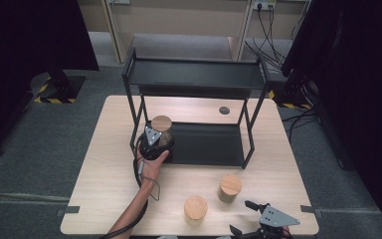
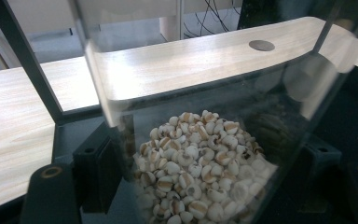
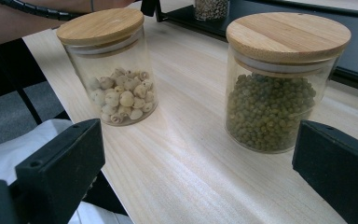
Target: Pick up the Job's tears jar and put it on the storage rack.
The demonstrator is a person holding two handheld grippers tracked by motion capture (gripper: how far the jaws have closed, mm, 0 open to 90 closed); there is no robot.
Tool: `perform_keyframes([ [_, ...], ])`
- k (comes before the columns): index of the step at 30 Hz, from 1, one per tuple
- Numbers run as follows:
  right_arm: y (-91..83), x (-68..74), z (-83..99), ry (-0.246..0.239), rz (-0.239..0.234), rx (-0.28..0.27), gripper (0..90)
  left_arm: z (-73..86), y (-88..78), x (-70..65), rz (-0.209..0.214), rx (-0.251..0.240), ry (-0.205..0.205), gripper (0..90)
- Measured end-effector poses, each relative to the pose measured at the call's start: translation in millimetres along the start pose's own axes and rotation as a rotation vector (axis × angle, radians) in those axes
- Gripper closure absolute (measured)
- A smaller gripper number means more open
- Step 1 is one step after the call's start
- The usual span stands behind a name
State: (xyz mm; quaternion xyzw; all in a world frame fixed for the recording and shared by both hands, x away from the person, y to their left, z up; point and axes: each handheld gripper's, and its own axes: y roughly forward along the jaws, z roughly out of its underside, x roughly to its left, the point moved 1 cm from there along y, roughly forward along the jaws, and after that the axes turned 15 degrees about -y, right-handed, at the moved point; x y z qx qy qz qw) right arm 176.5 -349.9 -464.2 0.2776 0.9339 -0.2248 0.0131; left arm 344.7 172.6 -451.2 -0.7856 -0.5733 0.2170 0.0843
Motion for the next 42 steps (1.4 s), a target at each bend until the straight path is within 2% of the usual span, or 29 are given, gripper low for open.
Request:
perform_keyframes([
  [2,0.0,0.0,0.0,-0.001,0.0,0.0,2.7,-1.5,-1.6,-4.9,-0.023,0.004,0.017,21.1],
  [11,-0.1,0.2,-0.1,-0.001,0.0,-0.001,2.7,0.0,-10.2,-20.2,-0.068,0.026,0.009,2.1],
  [21,-1.3,0.1,0.2,-0.001,0.001,-0.007,2.7,-1.7,-25.1,-23.8,-0.042,0.024,0.008,1.9],
  [29,-1.4,0.3,0.3,-0.005,0.001,-0.01,2.7,-0.9,-44.7,-24.4,0.016,0.03,0.016,2.0],
  [34,-1.1,0.3,0.3,-0.004,0.0,-0.009,2.6,1.5,-52.4,-22.9,0.038,0.04,0.023,2.0],
  [42,-0.1,0.6,-0.1,-0.004,-0.005,-0.007,2.7,4.1,-66.2,-22.6,0.068,0.021,0.046,2.1],
])
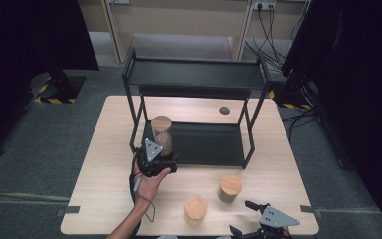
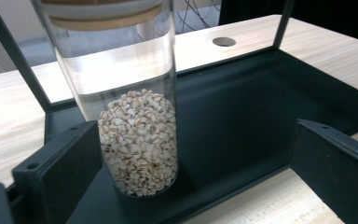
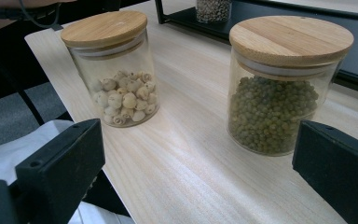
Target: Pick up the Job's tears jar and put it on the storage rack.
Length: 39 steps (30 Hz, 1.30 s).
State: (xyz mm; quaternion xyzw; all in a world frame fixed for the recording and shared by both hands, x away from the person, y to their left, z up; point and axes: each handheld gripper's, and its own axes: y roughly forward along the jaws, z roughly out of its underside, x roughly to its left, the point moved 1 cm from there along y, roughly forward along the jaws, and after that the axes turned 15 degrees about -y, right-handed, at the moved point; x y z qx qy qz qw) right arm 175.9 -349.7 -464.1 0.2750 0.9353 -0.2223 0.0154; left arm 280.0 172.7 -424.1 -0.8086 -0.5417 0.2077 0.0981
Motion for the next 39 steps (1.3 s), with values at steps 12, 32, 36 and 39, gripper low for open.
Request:
perform_keyframes([
  [12,-0.3,0.5,-0.3,-0.002,0.0,-0.002,2.7,7.2,-19.6,-3.6,0.044,-0.004,0.034,2.2],
  [32,1.3,1.2,-0.7,0.0,-0.003,-0.004,2.6,27.8,-48.2,6.0,0.089,-0.008,0.016,2.2],
  [36,1.6,1.2,-0.8,0.0,-0.004,-0.004,2.7,30.5,-52.8,5.5,0.099,-0.013,0.019,2.2],
  [39,1.6,1.3,-0.8,0.0,-0.003,-0.004,2.6,32.5,-56.4,4.9,0.109,-0.016,0.019,2.2],
])
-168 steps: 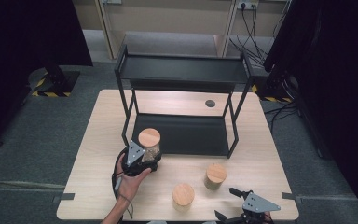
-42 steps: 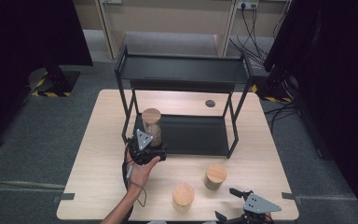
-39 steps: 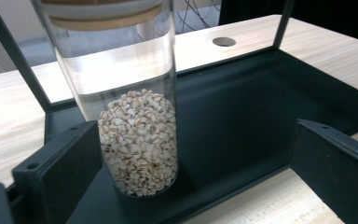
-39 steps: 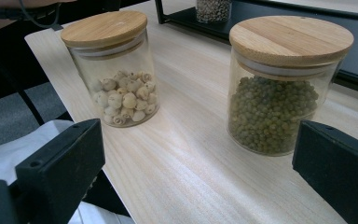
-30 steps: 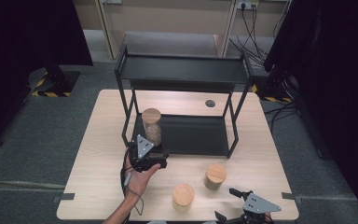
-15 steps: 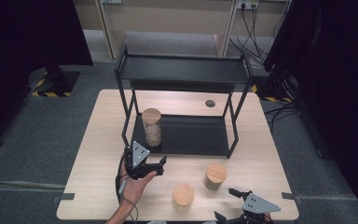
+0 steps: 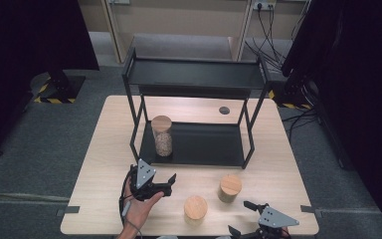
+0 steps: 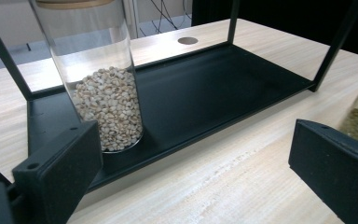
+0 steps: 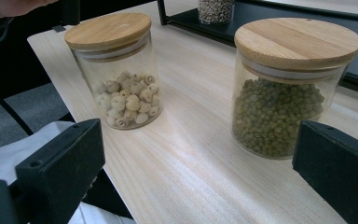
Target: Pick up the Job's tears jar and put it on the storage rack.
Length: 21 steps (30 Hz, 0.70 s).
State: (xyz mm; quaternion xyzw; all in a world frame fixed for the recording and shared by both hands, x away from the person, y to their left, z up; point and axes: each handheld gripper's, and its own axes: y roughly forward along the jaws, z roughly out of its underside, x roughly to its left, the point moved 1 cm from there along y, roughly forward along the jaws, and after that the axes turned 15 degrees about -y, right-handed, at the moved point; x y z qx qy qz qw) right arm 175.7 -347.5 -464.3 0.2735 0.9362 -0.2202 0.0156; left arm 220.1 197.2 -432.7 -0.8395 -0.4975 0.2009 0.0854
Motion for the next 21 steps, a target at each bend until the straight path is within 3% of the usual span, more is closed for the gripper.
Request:
perform_keyframes([
  [21,-0.2,0.5,0.3,-0.001,0.001,-0.003,2.7,19.7,-26.4,-2.9,0.058,-0.002,0.005,2.2],
])
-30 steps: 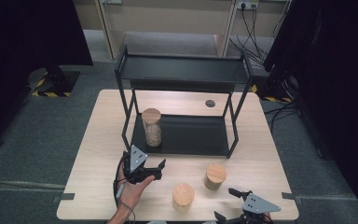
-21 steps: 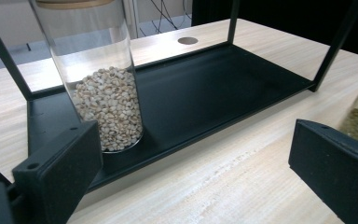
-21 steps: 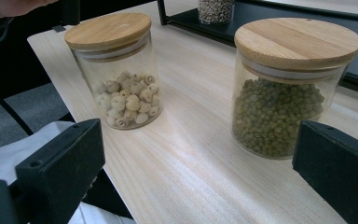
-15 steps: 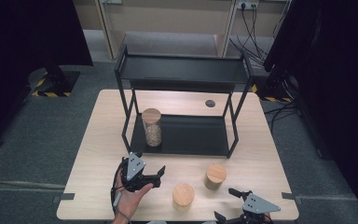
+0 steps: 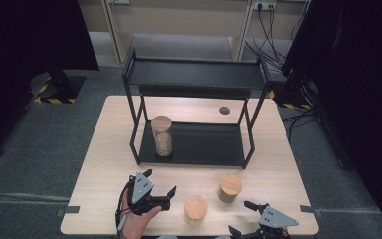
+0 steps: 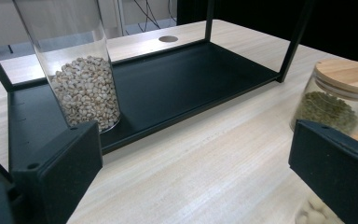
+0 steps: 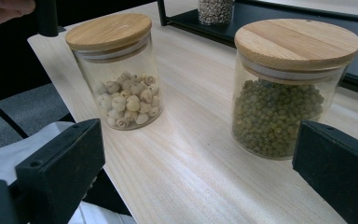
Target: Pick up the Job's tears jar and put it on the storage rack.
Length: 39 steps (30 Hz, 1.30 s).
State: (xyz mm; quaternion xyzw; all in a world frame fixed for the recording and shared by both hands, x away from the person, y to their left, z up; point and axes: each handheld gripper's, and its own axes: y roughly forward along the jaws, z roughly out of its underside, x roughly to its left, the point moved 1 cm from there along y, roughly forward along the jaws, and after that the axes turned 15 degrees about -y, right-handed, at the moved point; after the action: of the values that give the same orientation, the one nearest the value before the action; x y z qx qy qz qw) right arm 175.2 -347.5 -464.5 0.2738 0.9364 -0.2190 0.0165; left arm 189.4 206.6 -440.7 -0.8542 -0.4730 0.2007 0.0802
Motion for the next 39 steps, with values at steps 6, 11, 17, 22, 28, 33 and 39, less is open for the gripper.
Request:
perform_keyframes([
  [6,-0.1,0.1,0.1,0.001,0.001,0.0,2.7,5.5,-6.1,-0.4,0.006,0.0,0.003,2.1],
  [11,-0.2,0.4,0.2,0.001,0.001,0.0,2.6,11.3,-10.7,-0.4,0.013,0.002,0.001,2.1],
  [17,0.0,0.7,0.1,0.001,0.002,0.001,2.7,18.7,-17.5,-2.9,0.02,-0.003,-0.005,2.1],
  [22,-0.2,1.5,-0.1,-0.001,0.004,0.001,2.7,25.1,-21.2,-3.9,0.021,-0.01,-0.009,2.1],
  [28,-0.9,1.5,0.5,-0.002,0.006,-0.001,2.7,30.7,-21.1,-2.9,0.024,-0.004,-0.024,2.1],
  [33,-1.4,1.8,0.8,0.0,0.007,0.0,2.7,33.8,-21.5,-1.1,0.017,-0.002,-0.027,2.1],
  [39,-2.5,2.0,1.3,0.0,0.007,-0.004,2.7,37.4,-19.3,0.4,0.012,0.001,-0.034,2.1],
])
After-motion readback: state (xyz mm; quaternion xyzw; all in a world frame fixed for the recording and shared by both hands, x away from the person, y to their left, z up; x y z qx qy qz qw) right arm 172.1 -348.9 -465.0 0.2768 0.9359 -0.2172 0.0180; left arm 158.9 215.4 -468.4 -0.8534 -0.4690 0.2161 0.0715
